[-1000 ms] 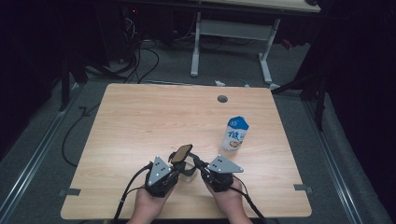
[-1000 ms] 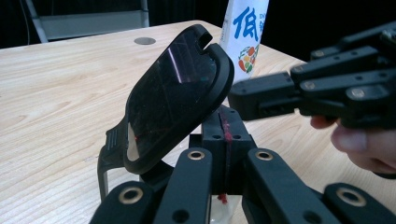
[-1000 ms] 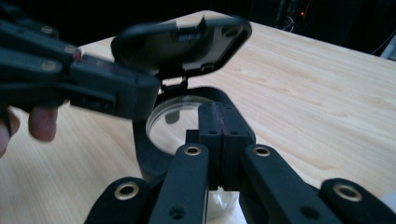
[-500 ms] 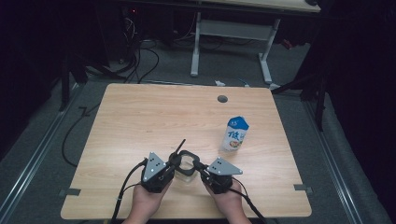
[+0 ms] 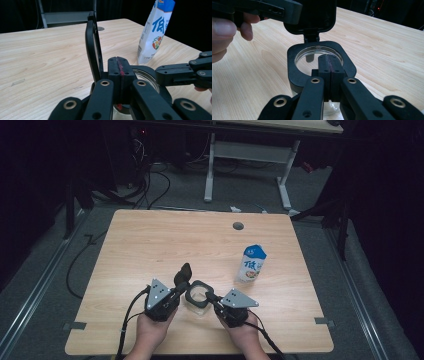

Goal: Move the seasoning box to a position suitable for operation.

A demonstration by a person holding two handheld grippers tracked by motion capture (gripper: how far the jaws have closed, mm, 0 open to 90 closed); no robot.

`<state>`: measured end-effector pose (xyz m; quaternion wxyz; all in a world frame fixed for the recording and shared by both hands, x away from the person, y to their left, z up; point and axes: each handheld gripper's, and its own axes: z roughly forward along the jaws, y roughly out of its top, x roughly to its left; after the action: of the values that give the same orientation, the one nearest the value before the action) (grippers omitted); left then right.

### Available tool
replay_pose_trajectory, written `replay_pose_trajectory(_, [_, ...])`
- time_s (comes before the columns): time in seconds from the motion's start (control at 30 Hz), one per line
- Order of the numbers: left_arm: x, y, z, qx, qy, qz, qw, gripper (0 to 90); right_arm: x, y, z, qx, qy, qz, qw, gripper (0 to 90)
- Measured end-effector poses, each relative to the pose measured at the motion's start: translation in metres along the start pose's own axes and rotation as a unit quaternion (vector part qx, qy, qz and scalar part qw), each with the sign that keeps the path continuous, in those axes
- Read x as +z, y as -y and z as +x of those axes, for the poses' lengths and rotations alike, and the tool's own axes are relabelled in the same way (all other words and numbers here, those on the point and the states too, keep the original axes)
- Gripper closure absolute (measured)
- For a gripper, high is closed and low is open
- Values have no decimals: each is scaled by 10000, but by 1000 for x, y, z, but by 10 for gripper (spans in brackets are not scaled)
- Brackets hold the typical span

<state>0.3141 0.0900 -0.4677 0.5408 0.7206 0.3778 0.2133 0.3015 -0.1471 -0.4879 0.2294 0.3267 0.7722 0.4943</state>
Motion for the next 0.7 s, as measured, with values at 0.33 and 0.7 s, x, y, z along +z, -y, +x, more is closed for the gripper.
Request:
replay_pose_trajectory(0.33, [-1, 1, 0, -3, -4, 23, 10000, 900, 0, 0, 1, -41, 7, -5, 10000, 900])
replay_pose_trajectory(0.7, [-22, 24, 8, 142, 156, 251, 9995, 861, -1, -8, 3, -9, 54, 34, 10000, 899])
